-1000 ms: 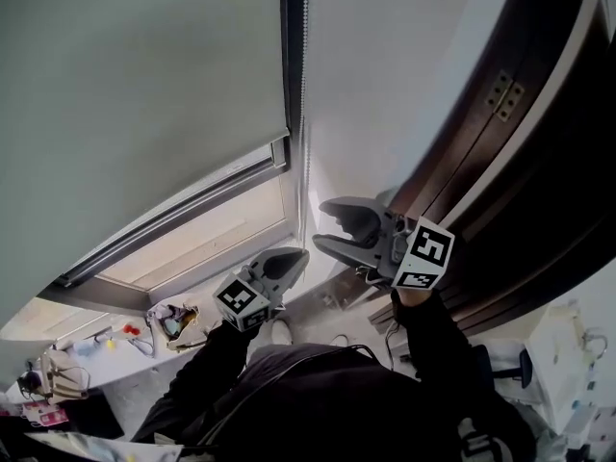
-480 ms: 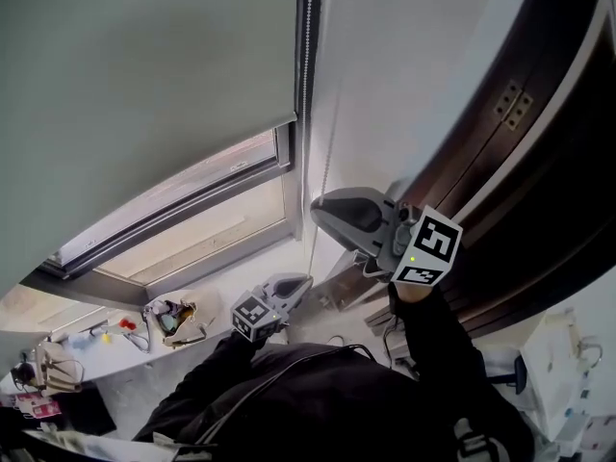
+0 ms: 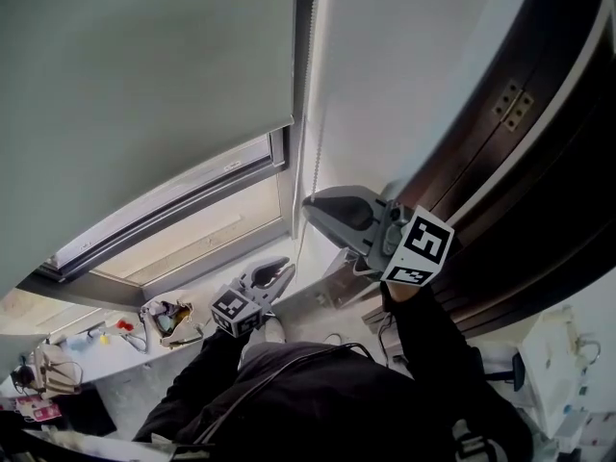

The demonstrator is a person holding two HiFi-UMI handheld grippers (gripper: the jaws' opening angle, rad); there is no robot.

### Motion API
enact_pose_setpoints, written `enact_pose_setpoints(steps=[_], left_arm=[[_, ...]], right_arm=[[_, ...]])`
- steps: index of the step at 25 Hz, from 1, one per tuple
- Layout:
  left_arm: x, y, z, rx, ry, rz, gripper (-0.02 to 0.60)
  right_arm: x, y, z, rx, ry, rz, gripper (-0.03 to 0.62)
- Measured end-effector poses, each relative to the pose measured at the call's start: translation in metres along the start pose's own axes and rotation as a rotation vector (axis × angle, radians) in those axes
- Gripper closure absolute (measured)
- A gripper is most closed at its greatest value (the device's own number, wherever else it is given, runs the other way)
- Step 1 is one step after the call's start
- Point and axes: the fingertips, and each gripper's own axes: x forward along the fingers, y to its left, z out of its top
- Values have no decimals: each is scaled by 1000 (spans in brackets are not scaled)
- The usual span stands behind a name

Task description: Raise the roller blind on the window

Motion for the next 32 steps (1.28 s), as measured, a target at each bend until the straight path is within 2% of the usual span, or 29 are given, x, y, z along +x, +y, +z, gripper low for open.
enact_pose_setpoints(steps=[4,9,12,18,25,29,32], left_arm=[[-9,0,75,21,-125,0,496],[-14,-7,155,65,-199,-40,449],[-15,-11,185,106,-213,-53,425],[-13,-24,212,126,-263,-93,410],[1,-42,220,167,-220,-126,410],[7,-47,221,208,-179,-132,410],[10,-48,221,210,-162,-131,410]], right_arm=[[-1,2,-15,17,35,0,588],[-3,1,-59,41,104,-11,588],[-4,3,-83,84,119,-16,588],[-2,19,-136,141,190,6,588],[-19,22,-217,195,351,17,588],[-24,24,-228,200,372,21,588],[-24,27,-227,198,366,24,588]])
